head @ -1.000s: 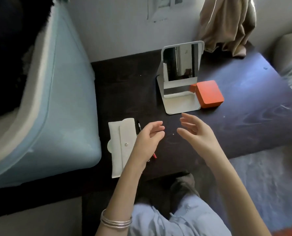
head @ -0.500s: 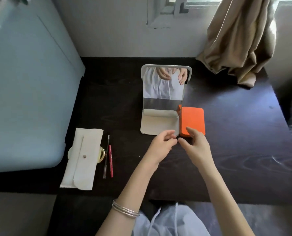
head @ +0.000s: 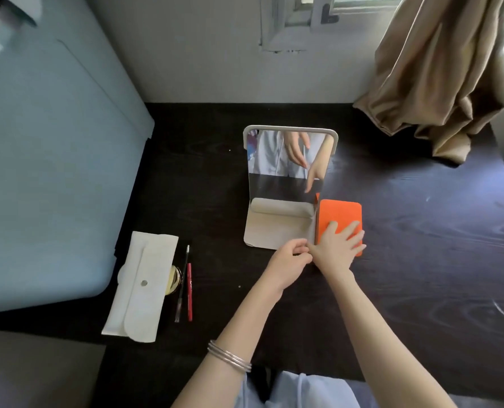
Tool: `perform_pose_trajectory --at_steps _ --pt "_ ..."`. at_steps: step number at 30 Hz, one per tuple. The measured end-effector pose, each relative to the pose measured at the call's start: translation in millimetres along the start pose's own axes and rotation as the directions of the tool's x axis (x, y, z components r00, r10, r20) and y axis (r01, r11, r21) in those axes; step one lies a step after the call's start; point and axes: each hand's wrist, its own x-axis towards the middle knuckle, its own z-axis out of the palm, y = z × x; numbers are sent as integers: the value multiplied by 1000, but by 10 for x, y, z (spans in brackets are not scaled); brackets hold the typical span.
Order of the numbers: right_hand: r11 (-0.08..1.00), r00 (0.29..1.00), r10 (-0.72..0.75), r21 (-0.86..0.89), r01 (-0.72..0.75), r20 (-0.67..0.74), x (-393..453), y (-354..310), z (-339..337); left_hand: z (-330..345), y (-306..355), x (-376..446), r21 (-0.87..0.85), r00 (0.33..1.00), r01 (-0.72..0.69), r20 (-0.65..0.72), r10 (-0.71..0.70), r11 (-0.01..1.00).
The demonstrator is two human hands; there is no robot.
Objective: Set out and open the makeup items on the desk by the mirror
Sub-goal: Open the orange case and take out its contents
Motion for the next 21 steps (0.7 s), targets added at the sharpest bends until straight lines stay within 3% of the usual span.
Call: perform_pose_trajectory --at_steps 10,16,18,21 --pt "990 990 140 -30 -140 10 55 125 -7 -40 -89 120 -2 999 39 34 -39 999" --pt "918 964 245 297 -264 101 -547 117 -14 -123 -293 159 -30 997 71 34 -70 997" --pt "897 970 190 376 -233 149 -783 38 -15 -163 -377 154 -90 994 94 68 -88 991" --pt "839 968 68 512 -186 241 -1054 -82 2 -291 -514 142 -325 984 164 125 -130 931"
